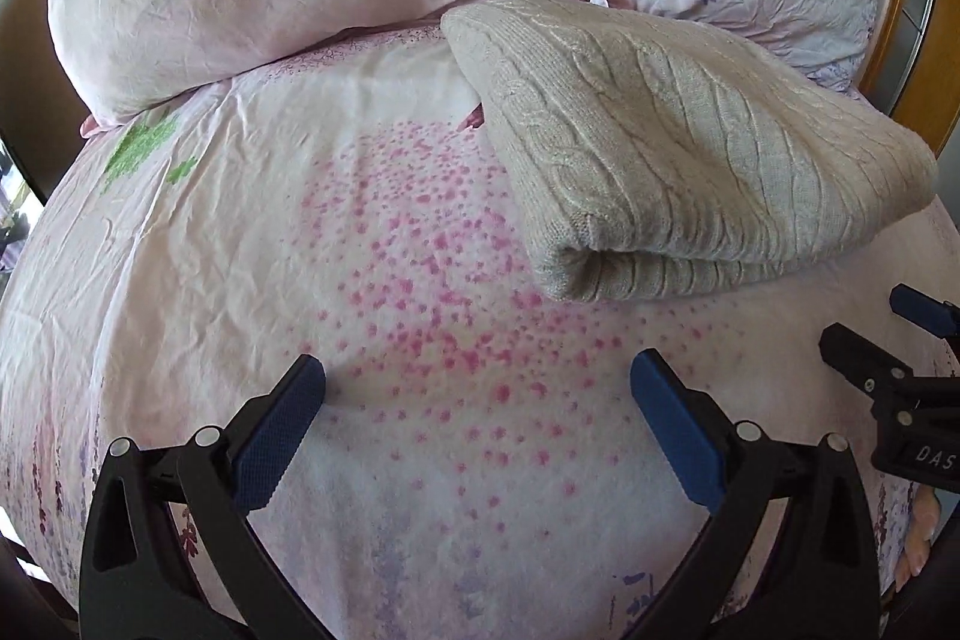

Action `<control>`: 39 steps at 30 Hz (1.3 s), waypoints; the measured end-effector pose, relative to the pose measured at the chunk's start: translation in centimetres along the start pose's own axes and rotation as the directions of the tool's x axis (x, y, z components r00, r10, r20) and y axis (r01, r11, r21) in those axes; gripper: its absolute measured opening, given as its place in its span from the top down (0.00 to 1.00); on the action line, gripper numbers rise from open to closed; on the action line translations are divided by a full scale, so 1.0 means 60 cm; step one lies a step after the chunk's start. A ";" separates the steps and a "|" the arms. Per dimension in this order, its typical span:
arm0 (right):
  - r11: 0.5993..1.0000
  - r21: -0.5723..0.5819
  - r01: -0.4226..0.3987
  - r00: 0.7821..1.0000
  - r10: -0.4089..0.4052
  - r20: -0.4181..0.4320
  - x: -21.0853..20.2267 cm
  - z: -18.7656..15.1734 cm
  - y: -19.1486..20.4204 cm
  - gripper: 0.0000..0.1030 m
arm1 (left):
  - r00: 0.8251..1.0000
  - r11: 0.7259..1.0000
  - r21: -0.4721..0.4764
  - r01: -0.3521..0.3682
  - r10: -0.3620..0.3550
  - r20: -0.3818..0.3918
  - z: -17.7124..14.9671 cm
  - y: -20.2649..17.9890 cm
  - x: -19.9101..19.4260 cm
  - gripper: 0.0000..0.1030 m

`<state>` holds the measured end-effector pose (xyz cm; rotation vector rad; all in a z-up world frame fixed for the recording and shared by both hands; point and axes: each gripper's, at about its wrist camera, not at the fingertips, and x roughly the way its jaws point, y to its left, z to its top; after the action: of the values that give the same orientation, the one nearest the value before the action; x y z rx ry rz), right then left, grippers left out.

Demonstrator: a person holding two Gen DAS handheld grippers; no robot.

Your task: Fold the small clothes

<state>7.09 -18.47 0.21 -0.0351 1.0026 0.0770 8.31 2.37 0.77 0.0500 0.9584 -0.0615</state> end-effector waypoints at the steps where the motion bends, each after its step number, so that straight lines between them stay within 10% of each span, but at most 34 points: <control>1: 1.000 -0.001 0.003 1.000 -0.003 0.001 -0.001 -0.002 0.001 0.02 | 1.000 1.000 0.003 -0.002 0.002 0.000 0.000 0.000 0.000 0.01; 39: 1.000 0.009 0.007 1.000 -0.007 0.005 -0.002 -0.008 0.000 0.02 | 1.000 1.000 0.003 -0.012 0.012 0.003 -0.001 0.000 0.000 0.01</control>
<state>6.62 -18.49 0.06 -0.0300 0.9979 0.0662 8.28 2.35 0.75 0.0583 0.9550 -0.0518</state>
